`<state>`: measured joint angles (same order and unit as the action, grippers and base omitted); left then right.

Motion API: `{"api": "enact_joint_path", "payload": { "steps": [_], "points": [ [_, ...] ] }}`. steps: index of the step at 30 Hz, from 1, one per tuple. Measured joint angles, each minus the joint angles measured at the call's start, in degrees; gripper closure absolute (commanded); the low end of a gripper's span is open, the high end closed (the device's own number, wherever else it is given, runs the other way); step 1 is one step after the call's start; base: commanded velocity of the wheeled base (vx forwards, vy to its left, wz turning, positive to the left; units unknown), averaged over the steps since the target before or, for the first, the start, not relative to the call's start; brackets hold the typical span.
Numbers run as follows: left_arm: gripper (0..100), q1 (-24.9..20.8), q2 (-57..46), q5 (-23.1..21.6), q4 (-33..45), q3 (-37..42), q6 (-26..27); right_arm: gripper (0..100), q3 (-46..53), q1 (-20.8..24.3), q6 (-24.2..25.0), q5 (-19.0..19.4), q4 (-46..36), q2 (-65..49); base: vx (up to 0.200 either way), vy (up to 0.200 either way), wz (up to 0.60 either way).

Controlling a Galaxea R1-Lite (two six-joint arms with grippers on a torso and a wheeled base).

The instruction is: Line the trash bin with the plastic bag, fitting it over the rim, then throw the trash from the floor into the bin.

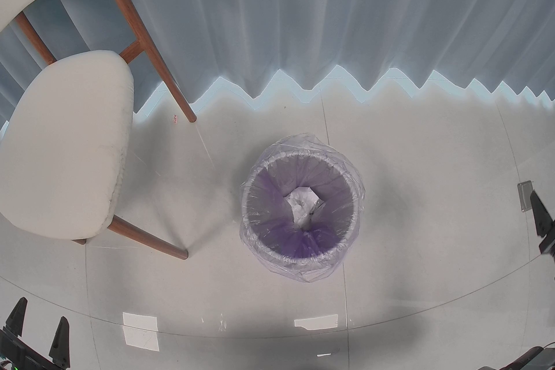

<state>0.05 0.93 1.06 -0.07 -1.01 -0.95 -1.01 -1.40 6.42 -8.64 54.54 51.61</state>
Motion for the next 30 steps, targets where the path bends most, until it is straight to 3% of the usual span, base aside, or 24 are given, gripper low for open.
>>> {"api": "enact_joint_path", "payload": {
  "steps": [5,15,20,25,30],
  "points": [
    [0,0.0,0.0,0.0,0.0,0.0,0.0,0,0.0,0.0,-1.7,1.7,-19.4,-12.0,0.0,0.0,0.0],
    [0,0.0,0.0,-0.1,0.0,0.0,0.0,0,0.0,0.8,-3.9,4.0,-50.0,-38.5,0.0,0.0,0.0],
    [0,0.0,0.0,-0.1,0.0,0.0,0.0,0,0.0,1.2,-5.4,4.8,-54.5,-46.4,0.0,0.0,0.0],
    [0,0.0,0.0,-0.1,0.0,0.0,0.1,0,0.0,1.4,-6.2,9.0,-54.7,-49.4,0.0,0.0,0.0],
    [0,0.0,0.0,-0.1,0.0,0.0,0.1,0,0.0,1.4,-4.7,6.8,-54.6,-50.5,0.0,0.0,0.0]
  ]
}}
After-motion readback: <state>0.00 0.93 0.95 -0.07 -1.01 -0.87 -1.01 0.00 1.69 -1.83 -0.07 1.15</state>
